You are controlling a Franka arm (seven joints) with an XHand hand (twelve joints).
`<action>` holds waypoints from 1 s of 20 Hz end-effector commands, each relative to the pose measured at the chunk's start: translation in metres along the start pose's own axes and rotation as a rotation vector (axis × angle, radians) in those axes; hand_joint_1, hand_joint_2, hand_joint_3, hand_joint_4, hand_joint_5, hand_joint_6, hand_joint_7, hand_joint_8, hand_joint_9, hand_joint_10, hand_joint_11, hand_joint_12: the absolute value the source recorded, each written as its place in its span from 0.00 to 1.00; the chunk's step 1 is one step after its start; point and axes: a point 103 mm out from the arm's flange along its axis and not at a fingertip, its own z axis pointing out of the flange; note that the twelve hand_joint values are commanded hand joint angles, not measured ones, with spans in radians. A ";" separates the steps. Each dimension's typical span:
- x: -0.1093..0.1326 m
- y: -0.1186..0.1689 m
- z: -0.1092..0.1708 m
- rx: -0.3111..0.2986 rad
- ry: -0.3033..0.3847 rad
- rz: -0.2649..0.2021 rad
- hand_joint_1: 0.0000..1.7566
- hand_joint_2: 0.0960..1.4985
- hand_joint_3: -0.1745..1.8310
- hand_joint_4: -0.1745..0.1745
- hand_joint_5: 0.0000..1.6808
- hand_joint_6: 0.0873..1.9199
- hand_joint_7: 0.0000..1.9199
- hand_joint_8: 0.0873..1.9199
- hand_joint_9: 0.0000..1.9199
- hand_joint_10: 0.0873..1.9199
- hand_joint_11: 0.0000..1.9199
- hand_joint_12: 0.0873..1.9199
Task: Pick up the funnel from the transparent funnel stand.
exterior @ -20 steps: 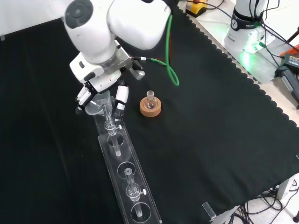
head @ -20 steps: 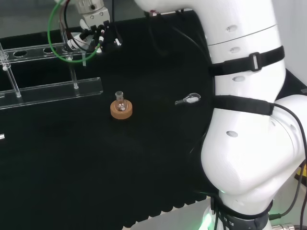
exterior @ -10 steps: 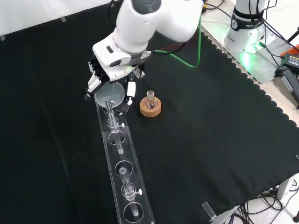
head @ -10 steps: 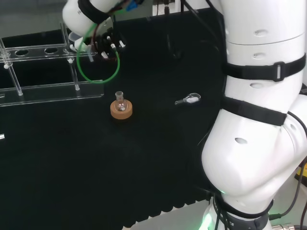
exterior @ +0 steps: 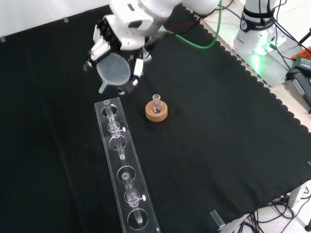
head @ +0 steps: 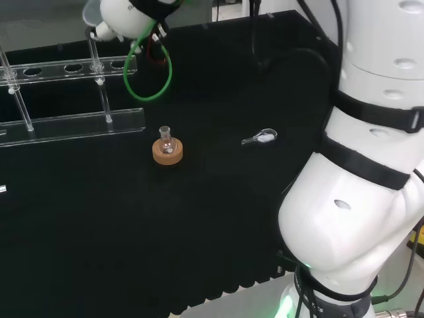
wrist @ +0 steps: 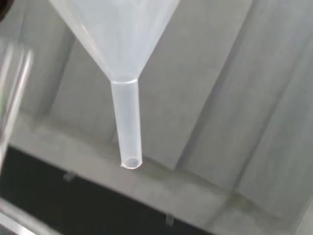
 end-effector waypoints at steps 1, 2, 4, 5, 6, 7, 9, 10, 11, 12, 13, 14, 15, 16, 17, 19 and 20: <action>-0.027 0.002 -0.105 -0.045 0.226 0.119 0.70 0.25 0.55 0.00 0.88 0.19 0.93 0.42 1.00 0.51 1.00 0.64; -0.030 -0.002 -0.117 -0.039 0.252 0.125 0.70 0.25 0.55 0.00 0.88 0.19 0.93 0.42 1.00 0.51 1.00 0.64; -0.034 -0.018 -0.146 -0.009 0.309 0.121 0.70 0.25 0.55 0.00 0.87 0.21 0.93 0.42 1.00 0.51 1.00 0.64; -0.035 -0.025 -0.154 -0.002 0.330 0.120 0.70 0.24 0.56 0.00 0.87 0.21 0.94 0.42 1.00 0.51 1.00 0.64; -0.037 -0.033 -0.161 0.011 0.353 0.112 0.70 0.24 0.56 0.00 0.87 0.22 0.94 0.42 1.00 0.51 1.00 0.64; -0.038 -0.043 -0.166 0.020 0.373 0.095 0.70 0.24 0.56 0.00 0.87 0.22 0.94 0.42 1.00 0.51 1.00 0.64; -0.047 -0.075 -0.175 0.046 0.409 0.055 0.70 0.24 0.56 0.00 0.87 0.22 0.94 0.43 1.00 0.52 1.00 0.64; -0.053 -0.091 -0.176 0.062 0.423 0.039 0.70 0.24 0.56 0.00 0.87 0.22 0.94 0.43 1.00 0.51 1.00 0.64; -0.056 -0.104 -0.176 0.077 0.437 0.033 0.70 0.24 0.56 0.00 0.87 0.22 0.94 0.43 1.00 0.51 1.00 0.64; -0.057 -0.117 -0.175 0.099 0.452 0.027 0.70 0.24 0.56 0.00 0.86 0.22 0.94 0.43 1.00 0.51 1.00 0.64; -0.055 -0.123 -0.175 0.113 0.455 0.022 0.70 0.24 0.56 0.00 0.86 0.23 0.94 0.43 1.00 0.51 1.00 0.64; -0.046 -0.133 -0.175 0.134 0.455 0.015 0.70 0.24 0.56 0.00 0.86 0.24 0.94 0.43 1.00 0.51 1.00 0.64; -0.041 -0.137 -0.175 0.140 0.463 0.015 0.70 0.24 0.57 0.00 0.86 0.24 0.94 0.43 1.00 0.51 1.00 0.64; -0.034 -0.141 -0.174 0.154 0.465 0.011 0.70 0.24 0.57 0.00 0.86 0.24 0.94 0.43 1.00 0.51 1.00 0.64; -0.024 -0.145 -0.172 0.169 0.462 0.006 0.70 0.24 0.57 0.00 0.86 0.25 0.94 0.43 1.00 0.51 1.00 0.64; -0.016 -0.147 -0.172 0.174 0.463 0.006 0.70 0.24 0.57 0.00 0.85 0.25 0.94 0.43 1.00 0.51 1.00 0.64; -0.010 -0.147 -0.174 0.173 0.464 0.006 0.70 0.24 0.57 0.00 0.85 0.25 0.94 0.43 1.00 0.51 1.00 0.64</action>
